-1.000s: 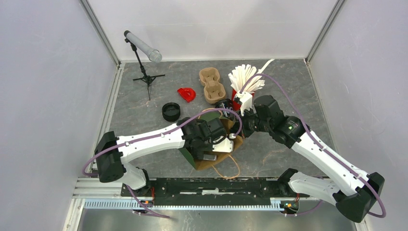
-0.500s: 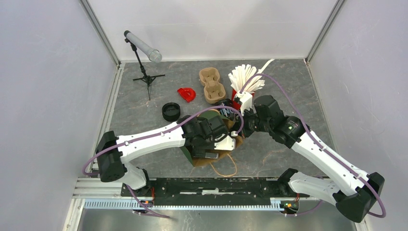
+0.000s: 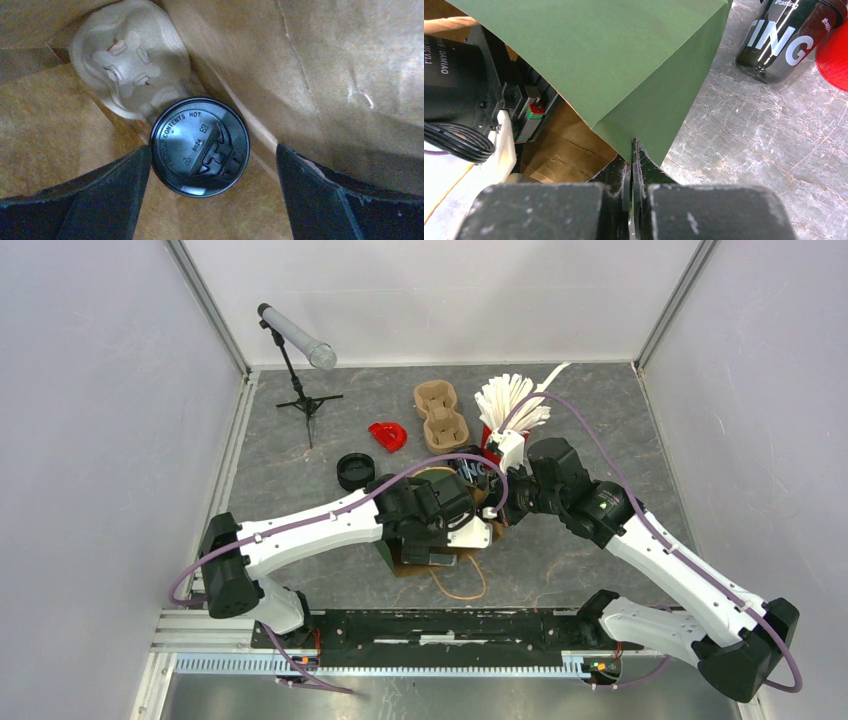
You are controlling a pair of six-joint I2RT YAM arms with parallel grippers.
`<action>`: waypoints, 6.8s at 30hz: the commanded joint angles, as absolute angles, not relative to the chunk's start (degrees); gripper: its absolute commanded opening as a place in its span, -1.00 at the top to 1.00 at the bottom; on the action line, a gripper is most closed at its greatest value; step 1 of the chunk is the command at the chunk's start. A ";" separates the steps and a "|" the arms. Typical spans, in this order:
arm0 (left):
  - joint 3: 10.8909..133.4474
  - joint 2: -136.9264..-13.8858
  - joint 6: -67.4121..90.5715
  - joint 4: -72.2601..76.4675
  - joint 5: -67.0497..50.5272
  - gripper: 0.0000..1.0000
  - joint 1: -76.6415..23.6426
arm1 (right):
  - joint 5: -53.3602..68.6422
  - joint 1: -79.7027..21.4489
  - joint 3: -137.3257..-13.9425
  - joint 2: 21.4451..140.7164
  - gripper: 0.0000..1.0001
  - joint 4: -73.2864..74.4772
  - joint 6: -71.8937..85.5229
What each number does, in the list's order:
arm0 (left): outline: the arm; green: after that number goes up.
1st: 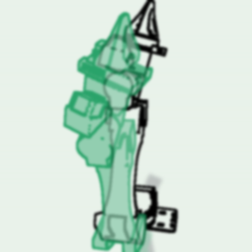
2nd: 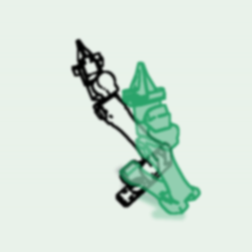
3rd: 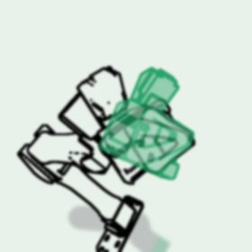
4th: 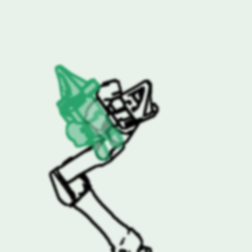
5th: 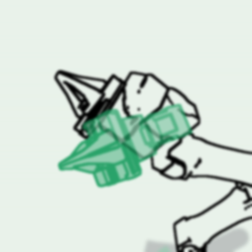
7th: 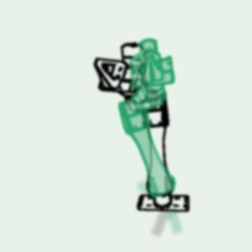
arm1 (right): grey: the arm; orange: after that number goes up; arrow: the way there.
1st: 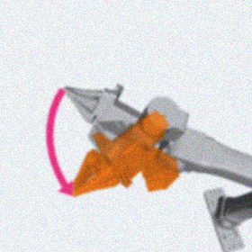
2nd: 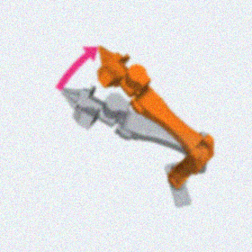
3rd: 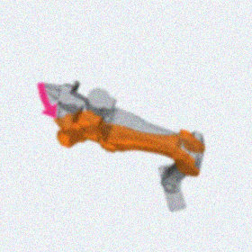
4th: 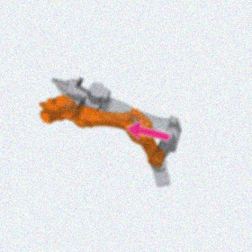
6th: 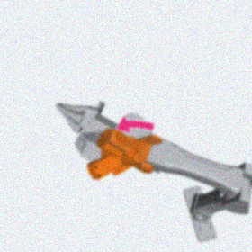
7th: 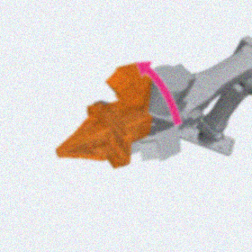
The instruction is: Pack the takeout coffee
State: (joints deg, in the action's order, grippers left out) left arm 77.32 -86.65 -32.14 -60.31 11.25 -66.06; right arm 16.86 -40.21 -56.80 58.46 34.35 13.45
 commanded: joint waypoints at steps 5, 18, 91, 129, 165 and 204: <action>80.92 -86.38 -28.19 -62.11 9.00 -1.00 -65.77 | 17.05 -39.99 -58.85 58.78 1.00 33.62 13.04; 81.95 -86.71 -27.96 -63.75 8.82 -0.82 -65.90 | 17.19 -39.99 -58.95 58.89 1.00 33.57 12.95; 74.20 -87.79 -27.93 -59.26 20.04 0.75 -64.24 | 18.60 -38.89 -58.39 58.93 1.00 33.05 11.67; 78.20 -75.37 -17.86 -60.66 13.30 0.17 -61.12 | 19.95 -38.64 -64.48 63.95 1.00 33.75 16.58; 91.04 -64.28 -3.28 -53.34 9.67 -0.03 -59.85 | 26.81 -37.53 -79.95 75.40 1.00 51.39 31.49; 108.20 -72.48 10.32 -58.67 11.62 -1.00 -53.51 | 12.42 -35.77 -82.34 69.12 -0.96 38.97 30.83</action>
State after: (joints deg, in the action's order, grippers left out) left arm 104.29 -71.07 5.17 -56.77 5.65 -54.37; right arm 21.06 -36.05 -81.56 73.10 43.51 36.05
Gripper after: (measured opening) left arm 0.995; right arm 0.979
